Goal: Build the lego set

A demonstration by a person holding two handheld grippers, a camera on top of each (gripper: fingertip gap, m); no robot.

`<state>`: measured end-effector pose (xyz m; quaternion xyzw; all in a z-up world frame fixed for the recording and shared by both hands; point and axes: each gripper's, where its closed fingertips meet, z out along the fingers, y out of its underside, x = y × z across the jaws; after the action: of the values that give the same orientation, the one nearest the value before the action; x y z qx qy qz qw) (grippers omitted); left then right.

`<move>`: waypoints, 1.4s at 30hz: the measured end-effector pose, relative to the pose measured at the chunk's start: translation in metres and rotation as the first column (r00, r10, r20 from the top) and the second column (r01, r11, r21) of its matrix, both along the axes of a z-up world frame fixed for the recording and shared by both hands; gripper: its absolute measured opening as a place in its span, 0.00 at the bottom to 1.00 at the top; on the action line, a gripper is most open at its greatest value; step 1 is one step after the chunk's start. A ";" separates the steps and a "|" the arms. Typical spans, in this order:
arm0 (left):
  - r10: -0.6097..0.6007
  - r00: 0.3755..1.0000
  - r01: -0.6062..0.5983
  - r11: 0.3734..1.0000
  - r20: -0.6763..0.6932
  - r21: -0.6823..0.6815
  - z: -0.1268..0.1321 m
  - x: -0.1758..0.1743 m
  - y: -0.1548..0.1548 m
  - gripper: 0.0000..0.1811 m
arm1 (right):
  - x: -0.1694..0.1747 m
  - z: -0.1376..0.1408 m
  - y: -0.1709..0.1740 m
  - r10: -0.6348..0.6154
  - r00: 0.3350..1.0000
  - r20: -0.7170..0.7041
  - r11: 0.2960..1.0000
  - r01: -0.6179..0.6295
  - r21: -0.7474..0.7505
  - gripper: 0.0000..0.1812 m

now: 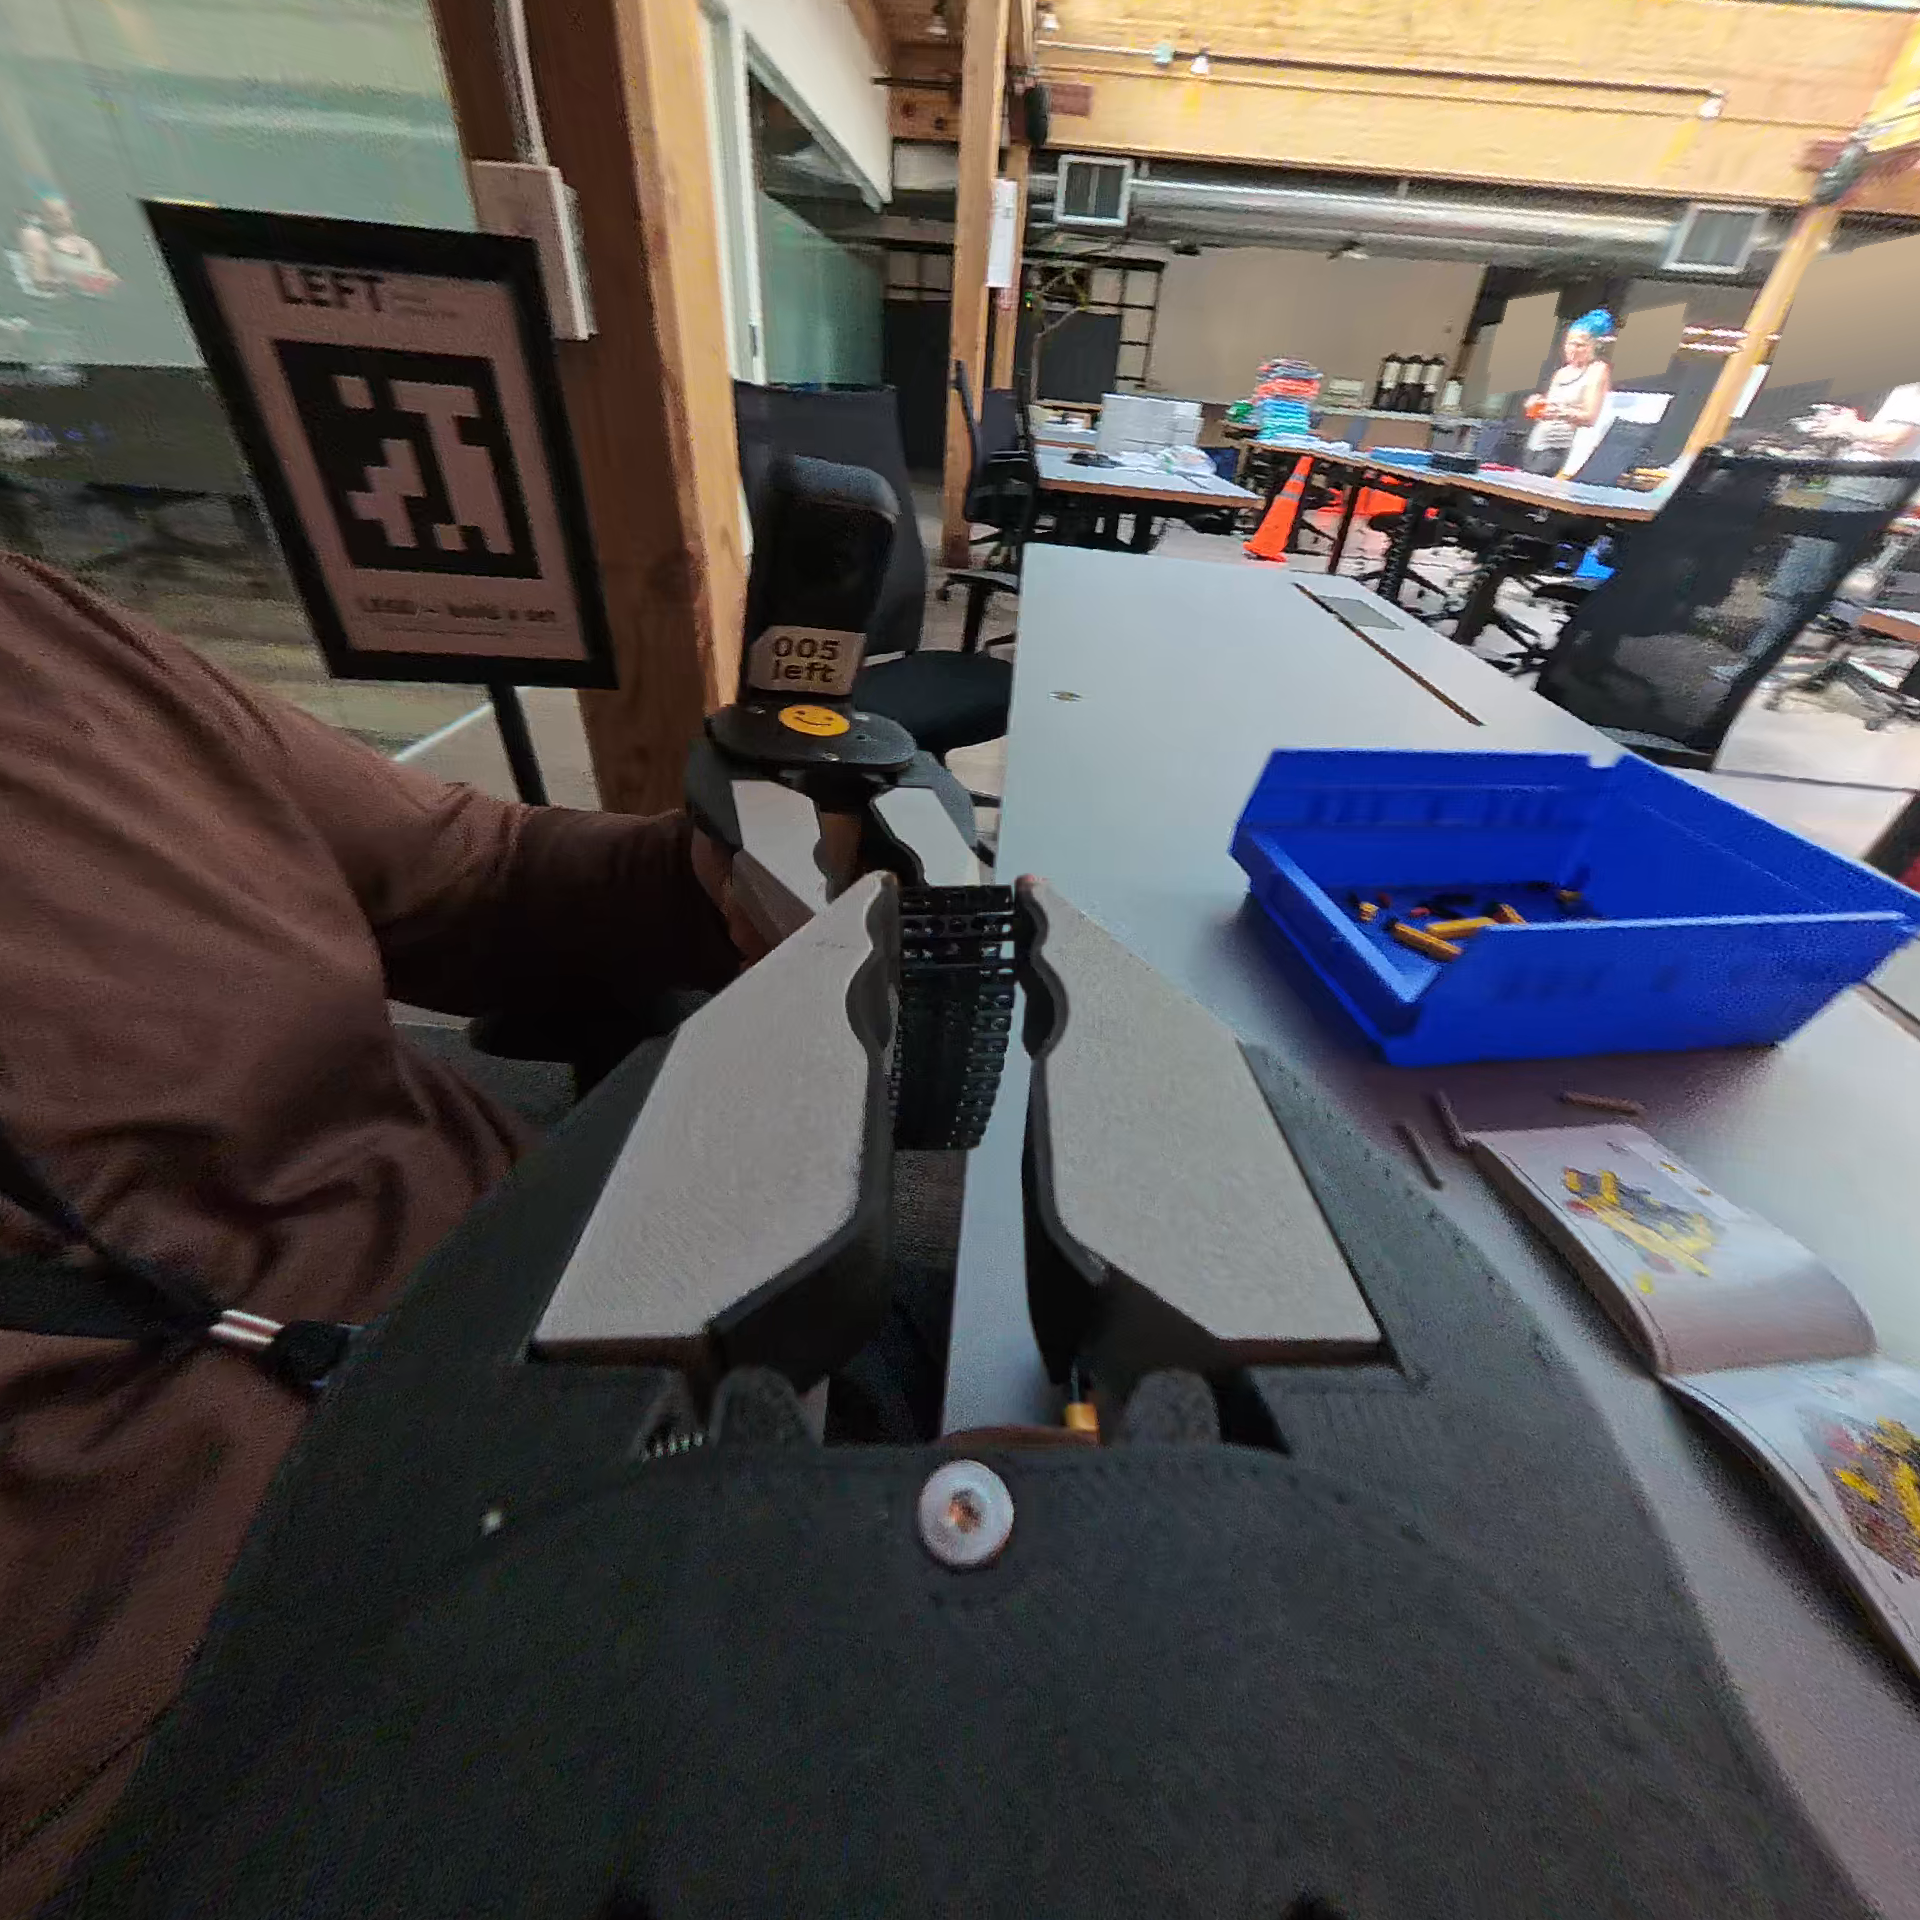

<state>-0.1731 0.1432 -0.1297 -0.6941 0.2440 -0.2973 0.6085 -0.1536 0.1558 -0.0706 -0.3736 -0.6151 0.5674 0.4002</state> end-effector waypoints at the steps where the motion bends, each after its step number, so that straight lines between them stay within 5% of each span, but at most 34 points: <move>1: -0.073 0.997 0.073 0.997 0.035 0.007 0.010 0.014 -0.013 0.15 | 0.003 0.003 -0.014 0.040 0.999 0.000 0.999 -0.040 0.008 0.10; 4: -0.184 0.981 0.183 0.983 0.065 0.023 0.024 0.037 -0.036 0.18 | 0.008 0.006 -0.047 0.134 0.991 0.009 0.991 -0.134 0.012 0.10; 8: -0.168 0.986 0.167 0.985 0.018 0.043 0.025 0.042 -0.041 0.25 | 0.007 0.001 -0.068 0.173 0.984 0.035 0.984 -0.174 0.032 0.10; 14: -0.186 0.982 0.187 0.973 -0.021 0.139 0.032 0.042 -0.053 0.11 | 0.003 -0.007 -0.079 0.186 0.980 0.075 0.977 -0.192 0.090 0.10; 21: -0.053 0.969 0.115 0.961 -0.239 0.252 0.027 0.037 -0.057 0.11 | 0.007 -0.013 -0.081 0.120 0.982 0.143 0.958 -0.152 0.243 0.12; 30: 0.108 0.805 0.187 0.887 -0.584 0.422 0.032 0.055 -0.069 0.11 | 0.028 -0.010 -0.087 0.127 0.977 0.171 0.937 -0.175 0.303 0.20; 36: 0.048 0.789 0.321 0.818 -0.612 0.478 0.058 0.074 -0.084 0.11 | 0.036 -0.019 -0.103 0.258 0.937 0.235 0.926 -0.309 0.216 0.22; 42: 0.053 0.790 0.322 0.812 -0.611 0.487 0.067 0.073 -0.081 0.11 | 0.042 -0.002 -0.097 0.164 0.971 0.177 0.942 -0.207 0.263 0.14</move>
<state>-0.1001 0.0618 -0.0625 -0.5181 0.5513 -0.0212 0.6536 -0.1116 0.0588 -0.0723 -0.2959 -0.7502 0.4799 0.3455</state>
